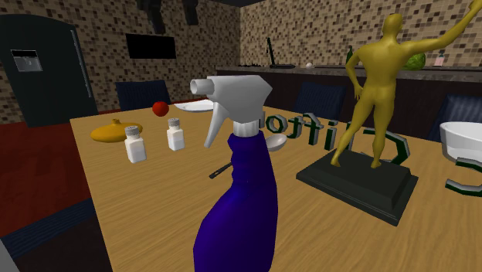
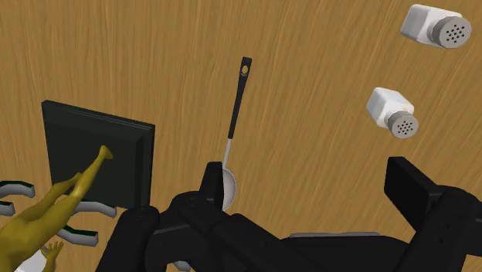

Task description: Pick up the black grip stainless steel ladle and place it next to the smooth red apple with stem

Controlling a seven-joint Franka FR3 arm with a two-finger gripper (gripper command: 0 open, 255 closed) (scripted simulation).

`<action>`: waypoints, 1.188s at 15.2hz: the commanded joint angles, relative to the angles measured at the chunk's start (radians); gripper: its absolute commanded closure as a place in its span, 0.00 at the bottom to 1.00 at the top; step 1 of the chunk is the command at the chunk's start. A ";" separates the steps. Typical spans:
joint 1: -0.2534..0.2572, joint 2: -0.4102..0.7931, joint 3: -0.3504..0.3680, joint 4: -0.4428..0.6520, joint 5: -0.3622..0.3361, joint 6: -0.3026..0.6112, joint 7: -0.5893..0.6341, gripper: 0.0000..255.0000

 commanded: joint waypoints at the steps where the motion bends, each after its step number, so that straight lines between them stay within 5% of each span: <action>1: 0.000 0.000 0.000 0.000 0.000 0.000 0.000 0.00; 18: -0.084 0.454 -0.050 -0.096 -0.054 0.460 0.123 0.00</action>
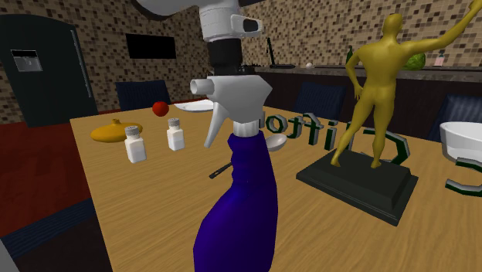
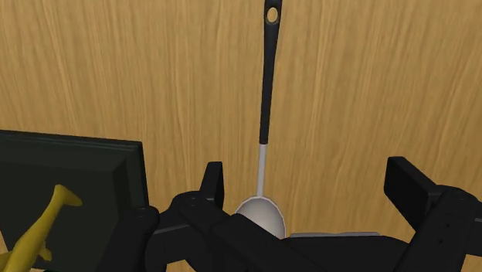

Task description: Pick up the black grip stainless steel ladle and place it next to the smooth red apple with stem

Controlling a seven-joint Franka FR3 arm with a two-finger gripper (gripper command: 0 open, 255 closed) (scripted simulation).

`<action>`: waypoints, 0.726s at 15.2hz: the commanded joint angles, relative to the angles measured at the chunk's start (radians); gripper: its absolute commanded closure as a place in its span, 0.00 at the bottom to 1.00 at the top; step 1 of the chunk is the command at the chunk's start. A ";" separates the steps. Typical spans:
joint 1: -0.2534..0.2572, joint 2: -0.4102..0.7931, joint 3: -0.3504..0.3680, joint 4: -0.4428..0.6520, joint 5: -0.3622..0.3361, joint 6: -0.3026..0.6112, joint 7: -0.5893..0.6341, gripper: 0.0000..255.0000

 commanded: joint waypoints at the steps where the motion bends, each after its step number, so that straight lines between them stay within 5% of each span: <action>1: -0.010 0.068 -0.008 0.015 -0.006 0.044 0.012 0.00; 6: -0.032 0.244 -0.027 0.057 -0.016 0.152 0.046 0.00; 11: -0.036 0.282 -0.031 0.037 -0.021 0.210 0.049 0.00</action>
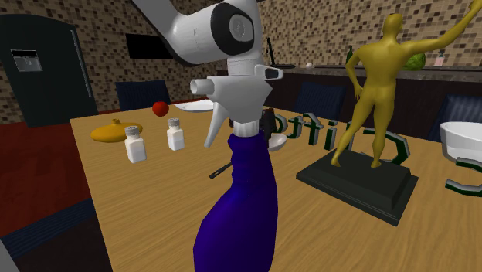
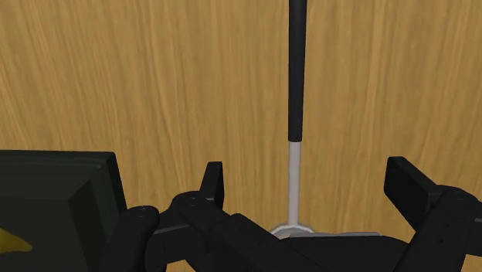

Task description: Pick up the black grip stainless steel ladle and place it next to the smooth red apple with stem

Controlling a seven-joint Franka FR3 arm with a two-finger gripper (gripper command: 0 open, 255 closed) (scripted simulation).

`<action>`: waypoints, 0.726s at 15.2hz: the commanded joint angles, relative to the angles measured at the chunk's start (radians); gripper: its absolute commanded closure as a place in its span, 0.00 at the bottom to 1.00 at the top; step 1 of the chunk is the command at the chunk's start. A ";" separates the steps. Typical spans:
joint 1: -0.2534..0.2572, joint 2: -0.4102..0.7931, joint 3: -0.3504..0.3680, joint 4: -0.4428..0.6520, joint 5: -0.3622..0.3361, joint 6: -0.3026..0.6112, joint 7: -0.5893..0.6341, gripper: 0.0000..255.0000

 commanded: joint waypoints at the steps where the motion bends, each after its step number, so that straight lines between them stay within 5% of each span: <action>1: -0.003 0.017 -0.004 -0.011 -0.003 0.028 -0.002 0.00; 11: -0.006 0.039 -0.006 -0.023 -0.005 0.063 0.000 0.00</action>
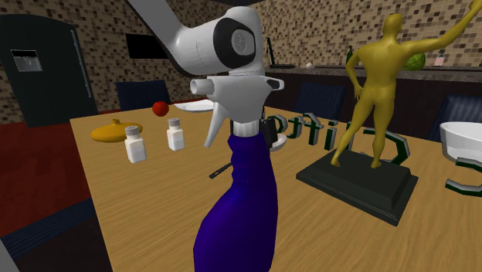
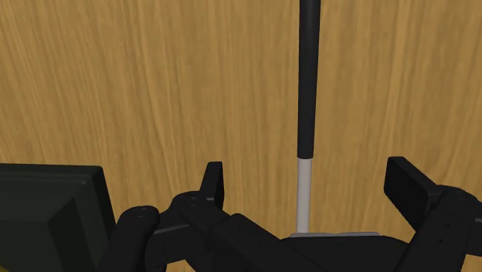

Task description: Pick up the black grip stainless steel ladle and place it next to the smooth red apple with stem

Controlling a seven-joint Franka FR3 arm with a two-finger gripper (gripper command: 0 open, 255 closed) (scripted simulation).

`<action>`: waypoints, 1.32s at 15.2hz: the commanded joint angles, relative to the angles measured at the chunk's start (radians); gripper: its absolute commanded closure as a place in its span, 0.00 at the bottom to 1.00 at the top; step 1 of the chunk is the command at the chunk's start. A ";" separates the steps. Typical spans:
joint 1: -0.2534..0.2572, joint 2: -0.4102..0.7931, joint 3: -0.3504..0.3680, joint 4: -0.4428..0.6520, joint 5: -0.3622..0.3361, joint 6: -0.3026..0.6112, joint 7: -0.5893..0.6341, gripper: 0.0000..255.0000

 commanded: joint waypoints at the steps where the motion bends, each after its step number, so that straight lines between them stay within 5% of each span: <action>1: 0.000 0.000 0.000 0.000 0.000 0.000 0.000 1.00; 10: 0.000 0.000 0.000 0.000 0.000 0.000 0.000 1.00; 20: 0.003 -0.079 0.003 0.058 0.010 -0.136 -0.017 1.00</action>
